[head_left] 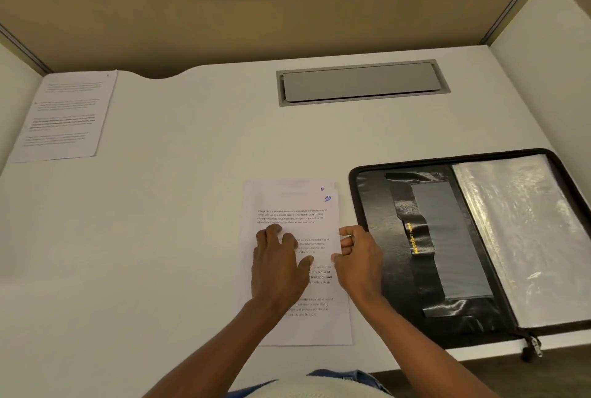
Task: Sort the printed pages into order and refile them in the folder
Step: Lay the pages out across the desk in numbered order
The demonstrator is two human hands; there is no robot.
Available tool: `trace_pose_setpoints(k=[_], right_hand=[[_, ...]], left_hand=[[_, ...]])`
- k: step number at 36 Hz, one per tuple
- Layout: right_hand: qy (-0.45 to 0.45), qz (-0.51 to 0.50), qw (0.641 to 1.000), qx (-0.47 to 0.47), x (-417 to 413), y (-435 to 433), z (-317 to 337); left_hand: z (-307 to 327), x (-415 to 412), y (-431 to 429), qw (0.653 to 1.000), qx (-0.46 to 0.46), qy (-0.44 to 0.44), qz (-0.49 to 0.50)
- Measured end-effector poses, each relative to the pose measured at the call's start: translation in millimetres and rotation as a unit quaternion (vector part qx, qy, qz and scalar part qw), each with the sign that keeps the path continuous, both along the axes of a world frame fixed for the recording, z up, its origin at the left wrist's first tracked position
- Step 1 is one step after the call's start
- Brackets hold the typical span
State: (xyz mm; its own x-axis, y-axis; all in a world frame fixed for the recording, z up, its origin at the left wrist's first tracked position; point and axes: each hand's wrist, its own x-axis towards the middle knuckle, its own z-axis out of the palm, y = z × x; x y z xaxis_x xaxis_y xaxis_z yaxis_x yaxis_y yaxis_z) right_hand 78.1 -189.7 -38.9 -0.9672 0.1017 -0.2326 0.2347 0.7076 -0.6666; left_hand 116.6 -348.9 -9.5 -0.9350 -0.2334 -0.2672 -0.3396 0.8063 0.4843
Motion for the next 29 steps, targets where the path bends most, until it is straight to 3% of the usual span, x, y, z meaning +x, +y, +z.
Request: trace_pose_setpoints(k=[8, 17, 23, 29], right_hand=[[0.076, 0.010, 0.996, 0.042, 12, -2, 9], [0.119, 0.061, 0.987, -0.084, 7, -18, 6], [0.111, 0.073, 0.980, -0.151, 0, -14, 0], [0.105, -0.012, 0.980, -0.167, -11, -6, 3]], left_hand=[[1, -13, 8, 0.999, 0.007, 0.024, 0.039], [11, -36, 13, 0.989, 0.086, 0.035, 0.115], [11, -50, 11, 0.986, 0.068, 0.026, 0.151], [13, -62, 10, 0.984, 0.054, 0.059, 0.160]])
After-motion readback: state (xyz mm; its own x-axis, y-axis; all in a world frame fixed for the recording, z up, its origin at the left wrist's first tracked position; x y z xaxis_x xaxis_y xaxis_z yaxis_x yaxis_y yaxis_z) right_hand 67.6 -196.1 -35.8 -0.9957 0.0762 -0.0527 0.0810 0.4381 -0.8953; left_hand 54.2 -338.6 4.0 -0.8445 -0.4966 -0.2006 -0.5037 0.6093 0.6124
